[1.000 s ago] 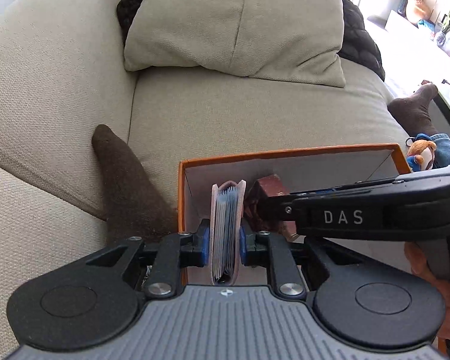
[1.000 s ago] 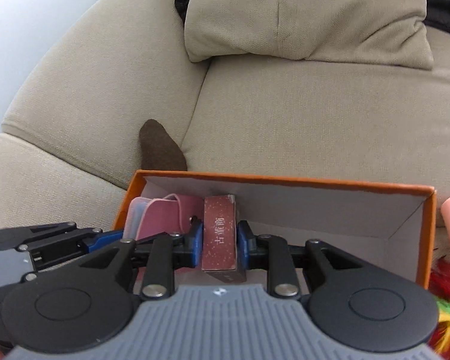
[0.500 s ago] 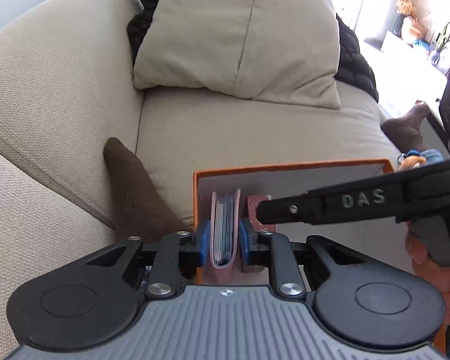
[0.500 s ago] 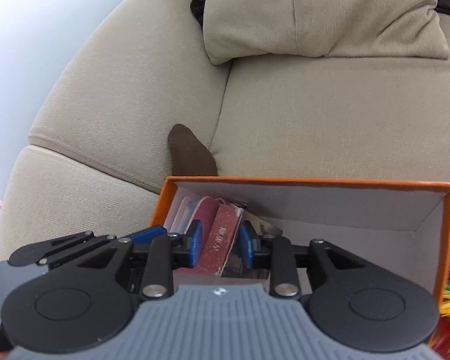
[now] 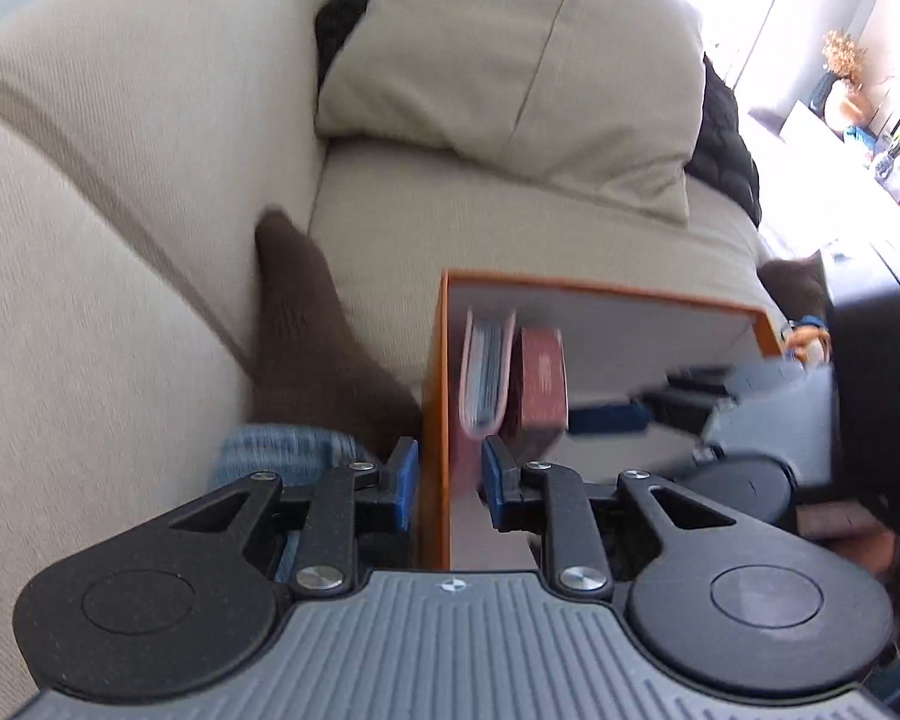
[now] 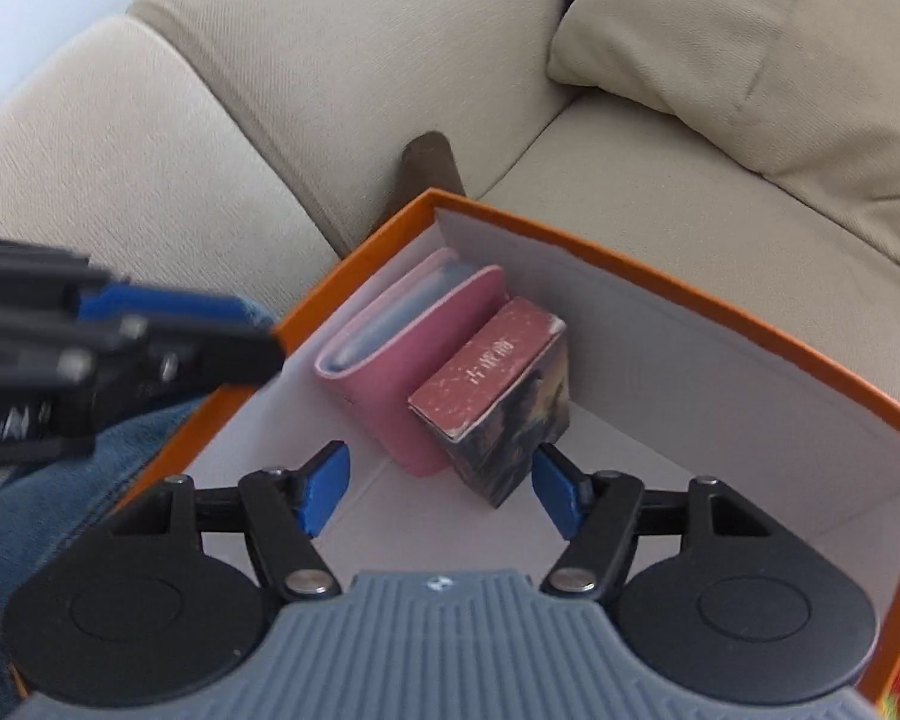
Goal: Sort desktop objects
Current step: 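Lower the wallet and card box into the shoebox and open both tools, then move the left tool back to the pile and grasp the dark grey box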
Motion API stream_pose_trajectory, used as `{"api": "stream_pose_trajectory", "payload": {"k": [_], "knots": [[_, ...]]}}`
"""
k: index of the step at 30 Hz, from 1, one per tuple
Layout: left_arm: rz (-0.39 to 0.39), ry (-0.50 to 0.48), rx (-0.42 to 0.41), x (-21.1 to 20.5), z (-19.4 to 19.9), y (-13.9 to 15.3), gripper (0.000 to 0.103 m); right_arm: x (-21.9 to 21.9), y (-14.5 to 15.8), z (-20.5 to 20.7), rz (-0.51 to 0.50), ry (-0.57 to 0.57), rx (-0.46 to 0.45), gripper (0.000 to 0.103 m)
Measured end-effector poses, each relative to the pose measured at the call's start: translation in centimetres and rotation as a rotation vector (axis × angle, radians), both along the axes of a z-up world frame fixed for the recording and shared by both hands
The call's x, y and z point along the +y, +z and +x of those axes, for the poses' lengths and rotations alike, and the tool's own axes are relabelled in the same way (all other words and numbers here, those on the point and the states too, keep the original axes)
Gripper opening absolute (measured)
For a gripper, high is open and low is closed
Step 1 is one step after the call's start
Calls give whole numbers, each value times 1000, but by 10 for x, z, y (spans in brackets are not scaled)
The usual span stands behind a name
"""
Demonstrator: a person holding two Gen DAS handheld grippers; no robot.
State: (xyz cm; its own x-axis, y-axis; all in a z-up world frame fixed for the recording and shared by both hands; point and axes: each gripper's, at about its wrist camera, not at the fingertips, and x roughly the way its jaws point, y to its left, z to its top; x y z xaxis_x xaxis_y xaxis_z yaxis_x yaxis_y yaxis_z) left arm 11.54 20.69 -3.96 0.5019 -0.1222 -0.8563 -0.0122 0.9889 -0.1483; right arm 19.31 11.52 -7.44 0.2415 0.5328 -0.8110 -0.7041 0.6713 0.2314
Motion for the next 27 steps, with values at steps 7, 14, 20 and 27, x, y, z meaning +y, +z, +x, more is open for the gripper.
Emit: {"api": "stream_pose_trajectory", "payload": {"k": [7,14,20,27], "knots": [[-45,19,87,3,-3,-18,23,13,-15,8,-45,44,-6,53],[-64,27,98,4,-8,-17,19,15,-28,12,-49,116,-16,37],[-45,27,98,-2,-7,-17,19,20,-26,9,-84,150,-52,38],[-79,12,31,4,-14,-2,20,5,-6,-2,-95,128,-69,42]]}}
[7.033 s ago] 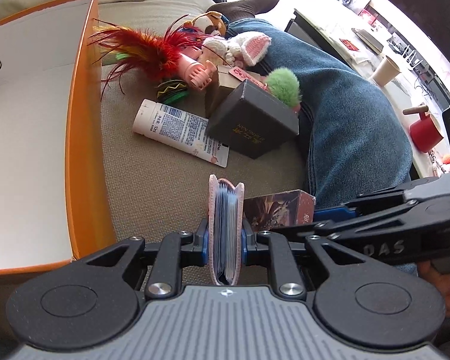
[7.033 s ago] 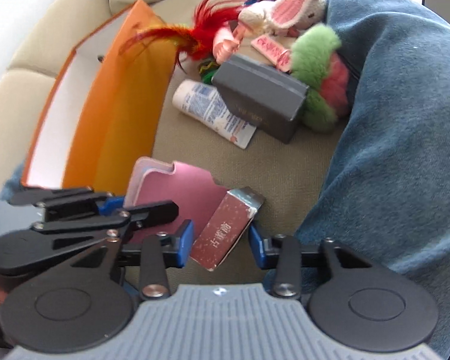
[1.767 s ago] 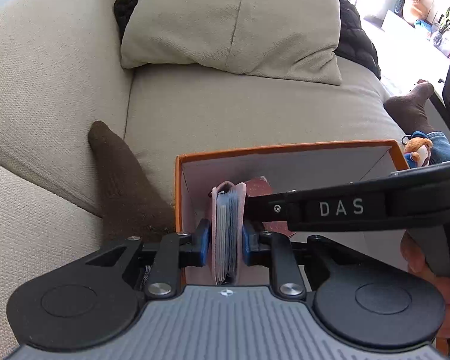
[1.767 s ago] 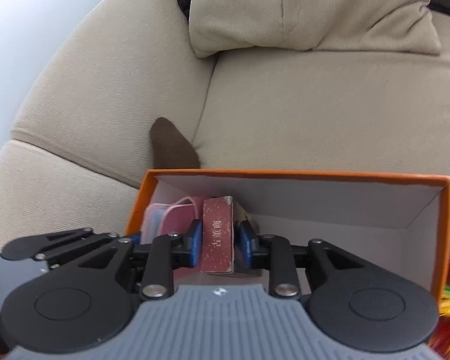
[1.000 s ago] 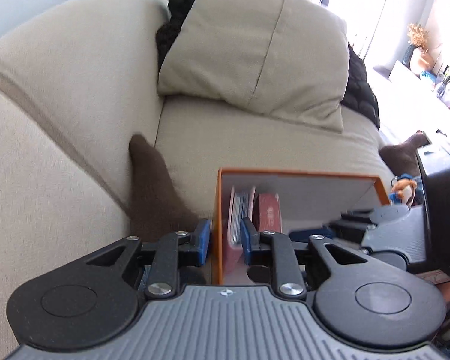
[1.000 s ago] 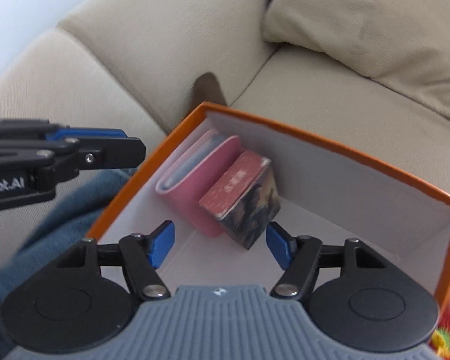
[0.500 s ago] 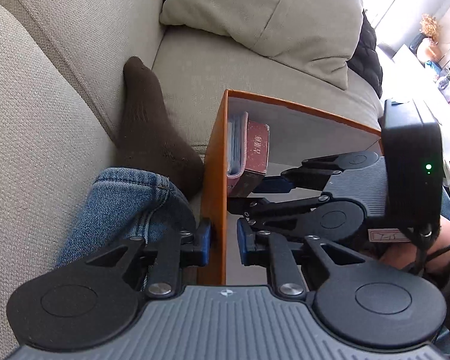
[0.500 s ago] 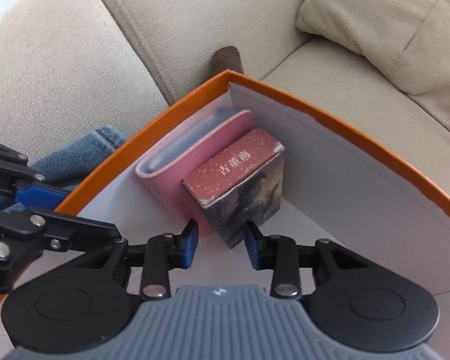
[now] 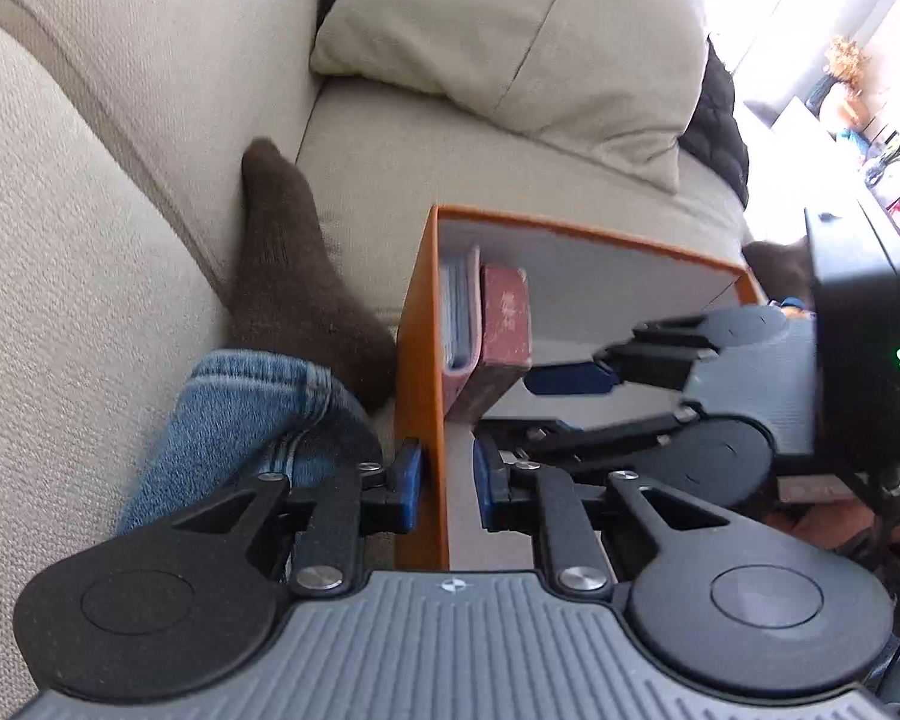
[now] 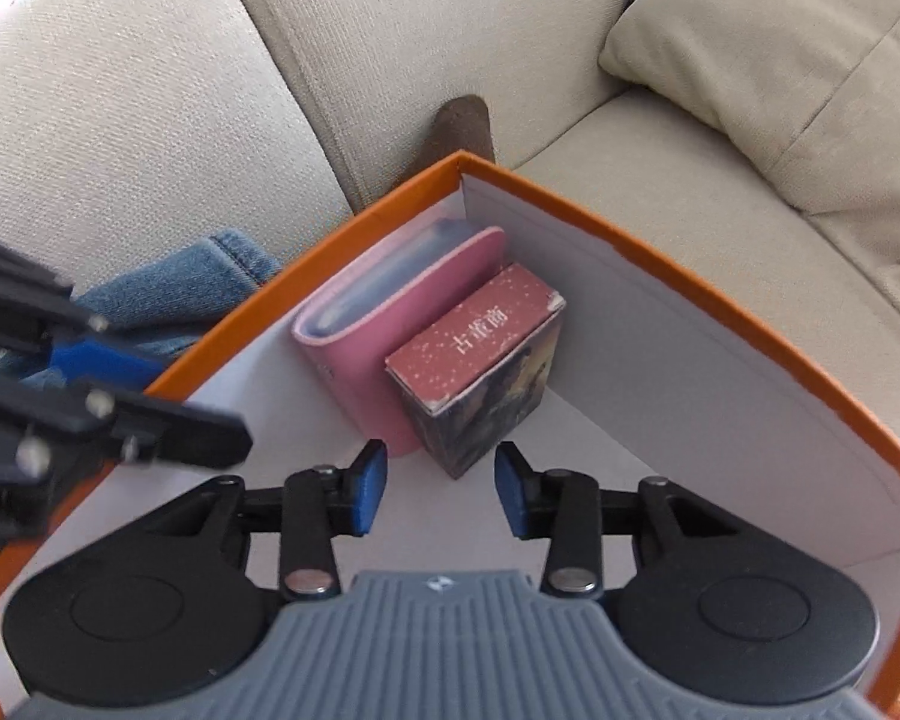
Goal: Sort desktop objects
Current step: 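Move the left tool back to the pile and grasp the dark grey box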
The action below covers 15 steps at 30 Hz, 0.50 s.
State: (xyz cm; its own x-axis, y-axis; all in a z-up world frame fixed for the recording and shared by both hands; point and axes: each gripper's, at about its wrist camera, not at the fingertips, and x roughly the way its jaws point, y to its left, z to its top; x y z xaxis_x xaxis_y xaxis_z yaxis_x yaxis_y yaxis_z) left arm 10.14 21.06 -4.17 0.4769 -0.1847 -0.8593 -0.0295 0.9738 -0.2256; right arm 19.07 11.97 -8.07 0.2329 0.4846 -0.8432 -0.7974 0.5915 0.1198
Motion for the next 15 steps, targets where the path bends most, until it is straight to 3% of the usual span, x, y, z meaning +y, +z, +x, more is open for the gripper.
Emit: {"api": "stream_pose_trajectory", "payload": {"k": [4,8,12,15], "knots": [[-8,12,-119,1,-15,19,20,-32,34,-17,71,-16,-47,42],[20,10,-250,-24,-33,50,20,-84,75,-44,175,-53,-129,42],[1,-64,-353,-67,-58,77,20,-150,99,-60,160,-194,-168,42],[-9,-138,-362,-110,-68,86,20,-207,97,-68,135,-310,-144,42]]}}
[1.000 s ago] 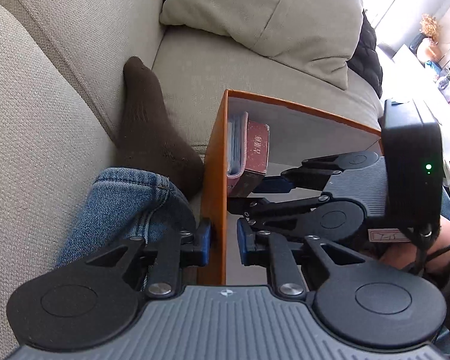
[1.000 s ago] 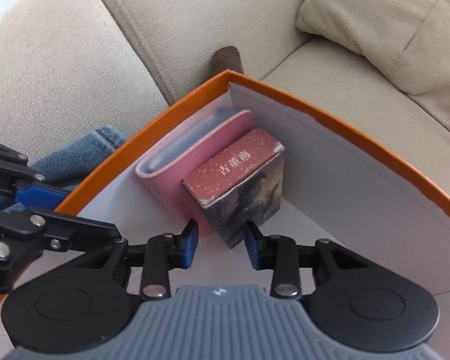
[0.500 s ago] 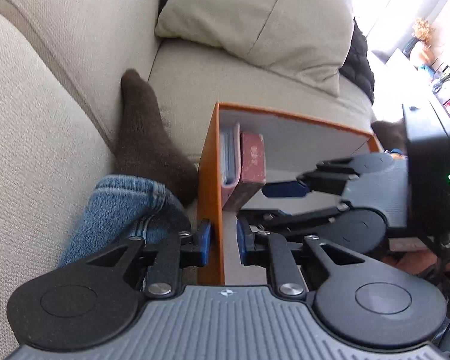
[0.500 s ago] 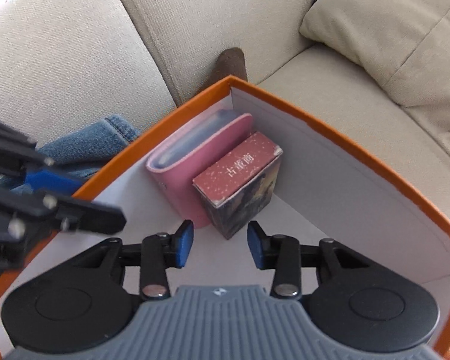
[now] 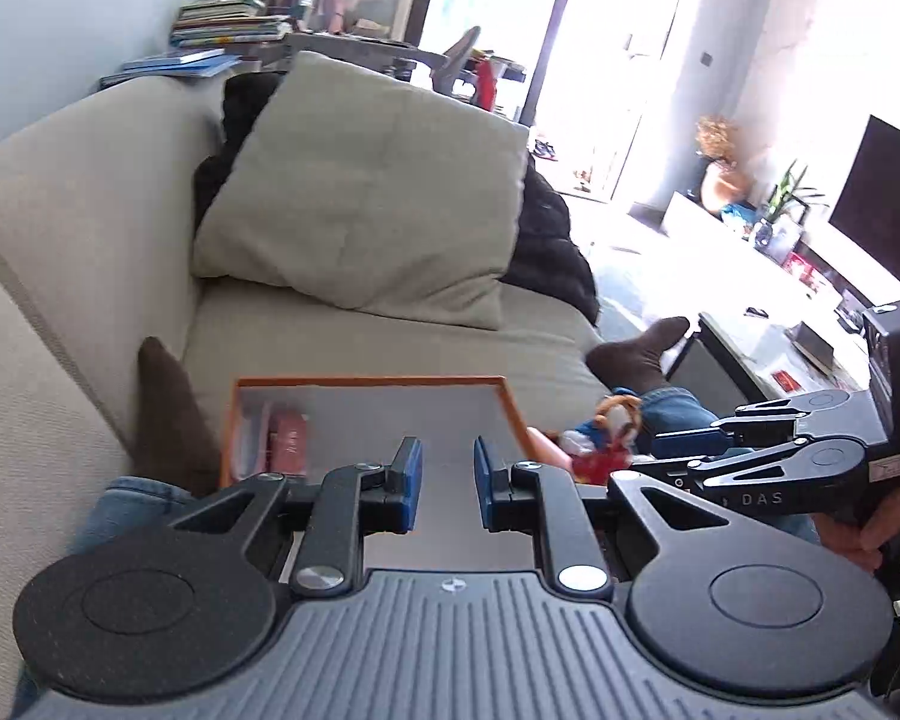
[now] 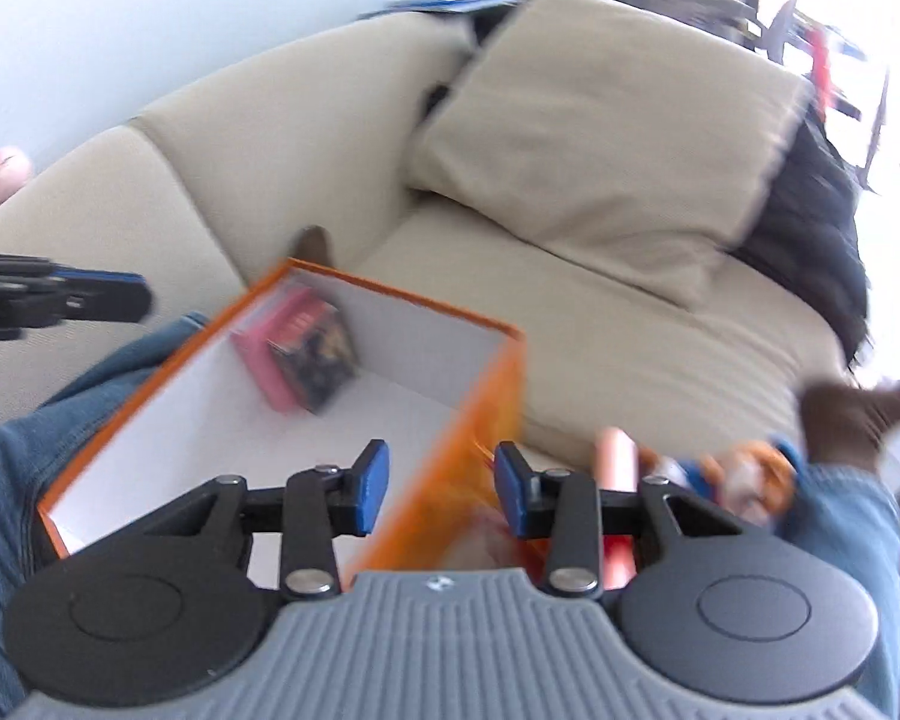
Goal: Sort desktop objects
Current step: 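Move the left tool back to the pile and grasp the dark grey box, then lift the dark grey box with the left tool while the right tool grasps the small cardboard box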
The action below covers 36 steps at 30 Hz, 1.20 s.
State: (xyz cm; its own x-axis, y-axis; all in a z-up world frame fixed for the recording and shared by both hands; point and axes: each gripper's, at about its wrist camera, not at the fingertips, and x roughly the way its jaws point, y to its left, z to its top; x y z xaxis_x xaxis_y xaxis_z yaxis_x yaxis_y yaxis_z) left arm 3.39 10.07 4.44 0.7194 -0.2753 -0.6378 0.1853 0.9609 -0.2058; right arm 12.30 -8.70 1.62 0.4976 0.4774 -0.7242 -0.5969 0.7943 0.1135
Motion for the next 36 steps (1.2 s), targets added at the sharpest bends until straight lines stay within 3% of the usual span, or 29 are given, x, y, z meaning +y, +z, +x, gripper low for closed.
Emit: {"api": "stream_pose_trajectory", "payload": {"k": [3,8,13,14,16,25,31,36], "knots": [[1,-86,56,-44,0,-9,20,-42,-15,-12,-43,-107,24,41],[-20,-206,165,-109,7,-44,20,-104,-49,-42,-38,-178,114,41],[-79,-229,283,-161,11,-80,34,-131,-67,-68,-82,-172,114,41],[-96,-227,306,-169,11,-88,37,-135,-69,-71,-73,-164,117,41],[-128,-205,355,-182,13,-103,56,-142,-72,-75,-65,-141,131,41],[-215,-60,469,-200,24,-135,58,-135,-94,-64,-121,-53,145,45],[-214,-21,529,-205,34,-150,59,-136,-98,-64,-49,-27,235,45],[-168,6,546,-208,39,-157,59,-138,-99,-64,27,-7,312,45]]}}
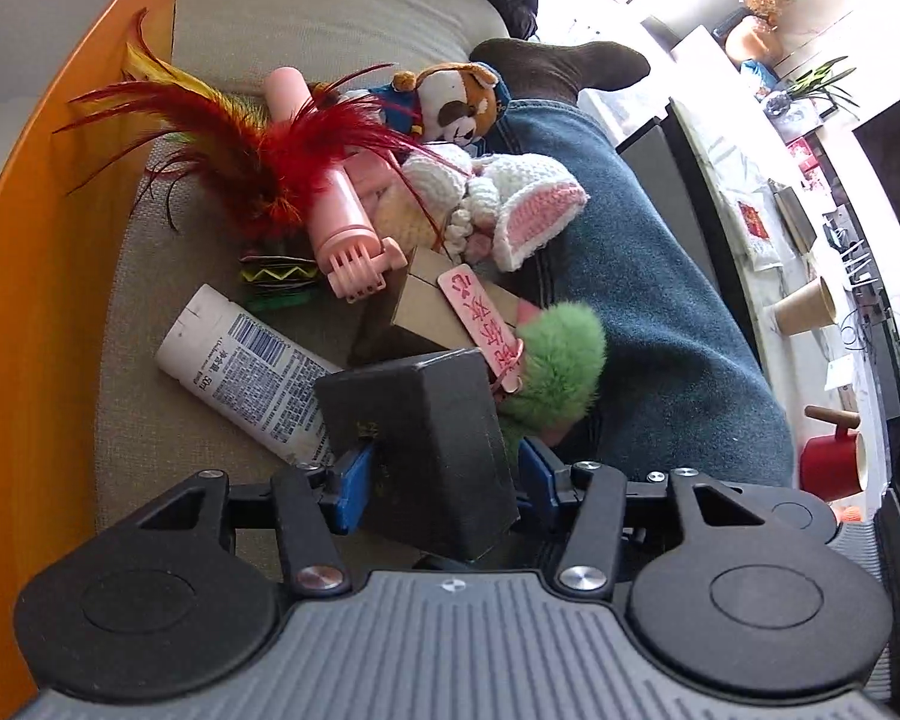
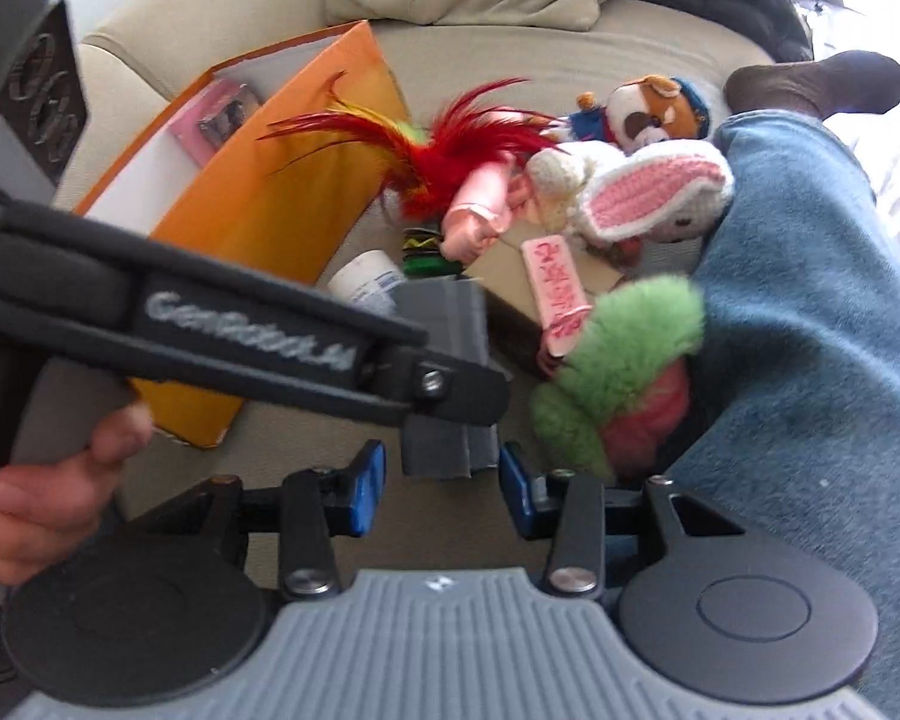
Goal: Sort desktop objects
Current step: 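Lift the dark grey box with the left tool while the right tool grasps the small cardboard box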
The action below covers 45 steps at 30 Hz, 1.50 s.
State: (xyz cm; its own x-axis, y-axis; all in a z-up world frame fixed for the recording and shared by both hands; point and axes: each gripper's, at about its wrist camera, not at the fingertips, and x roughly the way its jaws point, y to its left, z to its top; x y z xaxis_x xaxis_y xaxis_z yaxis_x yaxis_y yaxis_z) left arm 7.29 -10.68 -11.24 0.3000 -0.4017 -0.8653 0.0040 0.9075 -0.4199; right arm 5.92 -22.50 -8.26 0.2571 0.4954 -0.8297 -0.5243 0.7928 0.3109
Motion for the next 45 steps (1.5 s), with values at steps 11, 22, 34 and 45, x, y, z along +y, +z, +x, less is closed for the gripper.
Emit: {"api": "stream_pose_trajectory", "payload": {"k": [11,22,34,45], "knots": [[18,-49,-9,12,-8,11,43,-3,15,1,-19,16,-31,44],[133,-13,-71,43,-25,34,42,14,27,32,-69,98,-131,34],[87,-11,-79,48,-19,34,43,12,9,69,-94,67,-79,30],[79,-7,-72,50,-18,32,43,29,25,64,-172,192,-159,38]]}}
